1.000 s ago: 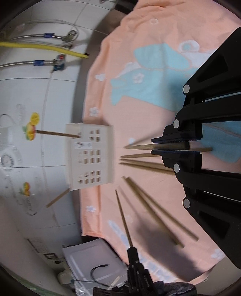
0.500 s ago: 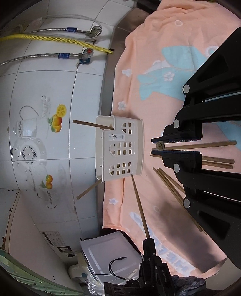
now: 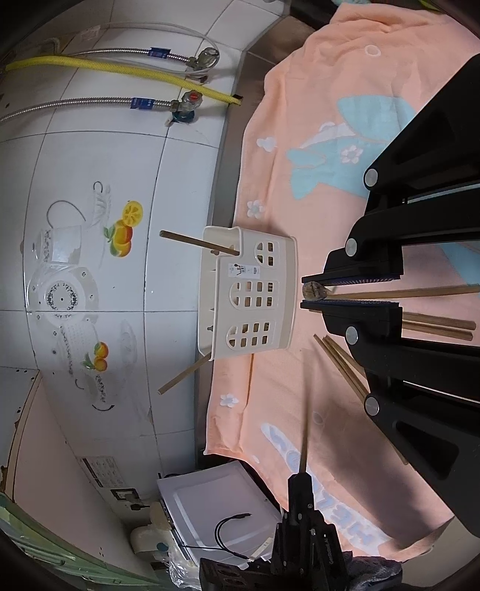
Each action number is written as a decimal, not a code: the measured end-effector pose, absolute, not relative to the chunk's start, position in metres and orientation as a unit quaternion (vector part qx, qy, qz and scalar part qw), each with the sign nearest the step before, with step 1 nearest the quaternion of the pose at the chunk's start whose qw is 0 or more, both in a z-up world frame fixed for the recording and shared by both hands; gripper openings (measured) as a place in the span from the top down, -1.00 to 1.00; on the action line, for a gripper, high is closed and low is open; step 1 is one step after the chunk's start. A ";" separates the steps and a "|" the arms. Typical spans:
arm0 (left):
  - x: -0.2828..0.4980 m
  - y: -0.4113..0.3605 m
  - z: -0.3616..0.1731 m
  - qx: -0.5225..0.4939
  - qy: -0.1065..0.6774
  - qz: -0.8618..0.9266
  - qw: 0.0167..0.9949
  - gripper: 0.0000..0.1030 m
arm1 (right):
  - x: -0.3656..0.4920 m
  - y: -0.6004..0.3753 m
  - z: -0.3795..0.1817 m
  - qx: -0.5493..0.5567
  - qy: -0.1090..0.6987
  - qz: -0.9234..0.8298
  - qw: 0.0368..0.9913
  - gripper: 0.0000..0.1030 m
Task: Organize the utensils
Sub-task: 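Lift the chopstick upright with the left tool and carry it to the caddy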
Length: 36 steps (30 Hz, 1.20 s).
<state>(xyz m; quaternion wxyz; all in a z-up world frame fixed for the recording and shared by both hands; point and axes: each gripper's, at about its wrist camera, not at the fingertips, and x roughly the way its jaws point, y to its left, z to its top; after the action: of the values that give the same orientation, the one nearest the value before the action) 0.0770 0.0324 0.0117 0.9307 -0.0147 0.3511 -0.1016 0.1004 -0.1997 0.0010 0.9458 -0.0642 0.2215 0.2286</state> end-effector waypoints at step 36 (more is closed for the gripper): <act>0.170 0.001 0.181 0.011 0.155 -0.064 0.986 0.90 | 0.180 -0.195 0.144 -0.103 0.185 0.229 0.950 0.87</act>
<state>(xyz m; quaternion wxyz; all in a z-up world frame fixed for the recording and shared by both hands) 0.1700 0.0013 0.1807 0.9857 0.0110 0.1555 -0.0641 0.1797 -0.1945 0.1435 0.9500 -0.1027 0.1853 0.2293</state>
